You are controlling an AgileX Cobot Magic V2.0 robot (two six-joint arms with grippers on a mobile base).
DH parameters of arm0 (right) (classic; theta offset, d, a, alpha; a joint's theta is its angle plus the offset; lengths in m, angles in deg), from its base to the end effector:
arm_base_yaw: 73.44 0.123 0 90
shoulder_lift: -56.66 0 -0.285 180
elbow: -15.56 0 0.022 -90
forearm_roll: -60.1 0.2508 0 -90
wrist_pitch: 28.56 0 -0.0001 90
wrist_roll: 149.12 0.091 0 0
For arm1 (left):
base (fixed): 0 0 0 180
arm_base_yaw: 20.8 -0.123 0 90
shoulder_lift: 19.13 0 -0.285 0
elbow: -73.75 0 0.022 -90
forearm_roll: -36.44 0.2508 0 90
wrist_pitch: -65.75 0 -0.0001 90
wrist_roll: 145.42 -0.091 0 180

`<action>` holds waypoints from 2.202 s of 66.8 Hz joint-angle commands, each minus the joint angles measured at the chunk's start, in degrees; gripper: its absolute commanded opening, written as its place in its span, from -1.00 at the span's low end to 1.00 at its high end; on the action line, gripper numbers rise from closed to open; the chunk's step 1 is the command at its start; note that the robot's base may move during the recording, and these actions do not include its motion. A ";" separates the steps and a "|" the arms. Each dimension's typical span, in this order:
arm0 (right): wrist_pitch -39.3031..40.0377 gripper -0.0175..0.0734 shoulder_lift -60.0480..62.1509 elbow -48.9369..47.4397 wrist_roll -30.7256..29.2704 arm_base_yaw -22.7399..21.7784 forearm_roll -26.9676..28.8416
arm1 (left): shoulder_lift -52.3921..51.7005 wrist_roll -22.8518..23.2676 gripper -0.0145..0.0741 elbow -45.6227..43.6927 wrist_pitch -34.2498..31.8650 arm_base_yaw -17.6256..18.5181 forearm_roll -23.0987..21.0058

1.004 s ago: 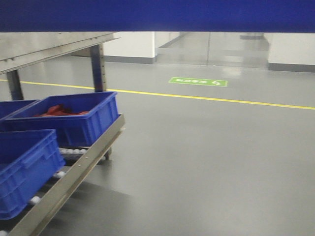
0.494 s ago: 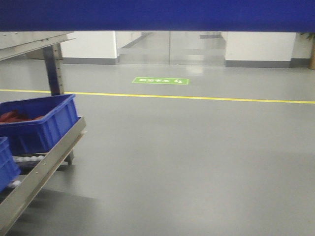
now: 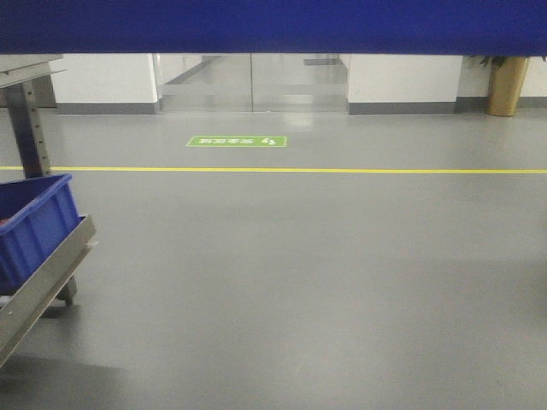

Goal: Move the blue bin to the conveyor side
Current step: 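Hold the blue bin with both grippers while the base turns and drives away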

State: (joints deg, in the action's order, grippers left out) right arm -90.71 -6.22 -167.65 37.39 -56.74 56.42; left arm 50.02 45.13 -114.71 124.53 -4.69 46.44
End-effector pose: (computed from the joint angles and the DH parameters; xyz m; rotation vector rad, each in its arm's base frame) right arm 0.1477 0.0389 0.4744 -0.1873 2.1203 0.1616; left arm 0.1816 -0.0384 0.4875 0.1040 2.0704 -0.0746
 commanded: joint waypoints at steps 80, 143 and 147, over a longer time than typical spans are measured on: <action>14.24 -0.79 1.03 -0.97 -1.50 0.02 -0.53 | -0.96 -1.31 -0.71 -1.15 -6.28 0.55 -0.32; 14.24 -0.79 1.03 -0.97 -1.50 0.02 -0.53 | -0.96 -1.31 -0.71 -1.15 -8.90 0.55 -0.22; 14.24 -0.79 1.03 -0.97 -1.50 0.02 -0.53 | -0.96 -1.31 -0.71 -1.15 -8.90 0.55 -0.22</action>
State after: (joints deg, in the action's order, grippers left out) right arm -90.71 -6.22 -167.65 37.39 -56.74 56.43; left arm 50.02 45.13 -114.71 122.75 -4.69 46.65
